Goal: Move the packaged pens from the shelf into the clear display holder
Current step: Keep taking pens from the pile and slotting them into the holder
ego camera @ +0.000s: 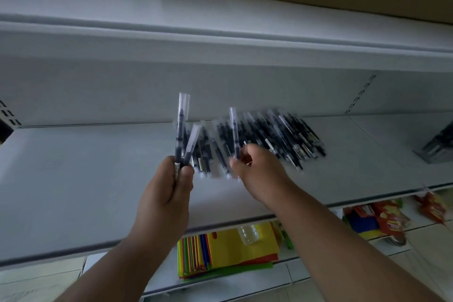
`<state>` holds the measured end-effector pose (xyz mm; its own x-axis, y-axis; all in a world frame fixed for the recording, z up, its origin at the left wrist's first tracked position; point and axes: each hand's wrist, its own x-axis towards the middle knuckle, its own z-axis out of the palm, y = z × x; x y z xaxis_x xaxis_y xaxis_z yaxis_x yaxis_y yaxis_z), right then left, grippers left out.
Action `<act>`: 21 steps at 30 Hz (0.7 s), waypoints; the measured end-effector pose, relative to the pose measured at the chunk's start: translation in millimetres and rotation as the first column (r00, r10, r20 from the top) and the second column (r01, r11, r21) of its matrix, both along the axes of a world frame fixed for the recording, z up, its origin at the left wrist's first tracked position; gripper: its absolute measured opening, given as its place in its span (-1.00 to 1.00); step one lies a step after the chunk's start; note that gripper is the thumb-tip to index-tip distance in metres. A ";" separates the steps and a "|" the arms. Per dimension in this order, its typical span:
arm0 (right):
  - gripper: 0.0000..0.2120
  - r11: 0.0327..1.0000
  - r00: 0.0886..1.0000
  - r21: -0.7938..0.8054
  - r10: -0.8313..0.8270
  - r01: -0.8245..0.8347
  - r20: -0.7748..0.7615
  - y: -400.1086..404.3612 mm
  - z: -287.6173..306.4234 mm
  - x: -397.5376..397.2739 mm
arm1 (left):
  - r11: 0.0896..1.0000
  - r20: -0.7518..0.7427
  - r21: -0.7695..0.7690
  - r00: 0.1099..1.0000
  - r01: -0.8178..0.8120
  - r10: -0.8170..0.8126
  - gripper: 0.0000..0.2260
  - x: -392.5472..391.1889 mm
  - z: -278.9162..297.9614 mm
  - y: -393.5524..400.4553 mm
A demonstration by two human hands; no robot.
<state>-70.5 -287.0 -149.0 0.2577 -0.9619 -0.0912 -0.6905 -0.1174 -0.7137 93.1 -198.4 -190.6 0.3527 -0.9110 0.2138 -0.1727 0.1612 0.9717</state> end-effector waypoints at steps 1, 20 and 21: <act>-0.94 1.000 0.998 -0.004 -0.020 0.020 0.064 2.7 2.7 -7.5 | 1.000 -0.002 0.012 1.000 0.001 -0.001 -0.76 -4.8 0.6 -1.8; -0.94 0.863 0.893 -0.353 -0.211 0.362 0.398 36.4 37.2 -317.9 | 0.977 -0.041 0.146 0.987 0.158 -0.154 -0.80 -288.0 3.8 -40.9; -0.90 0.848 0.898 -0.377 -0.226 0.372 0.378 36.4 38.4 -341.6 | 0.975 -0.030 0.151 0.986 0.166 -0.163 -0.81 -312.2 3.3 -40.0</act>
<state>-412.1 -250.6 -110.6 -0.1047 -0.9179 0.3827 -0.4959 -0.2854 -0.8202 -219.1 -238.4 -187.3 0.1975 -0.9782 0.0636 -0.1394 0.0362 0.9896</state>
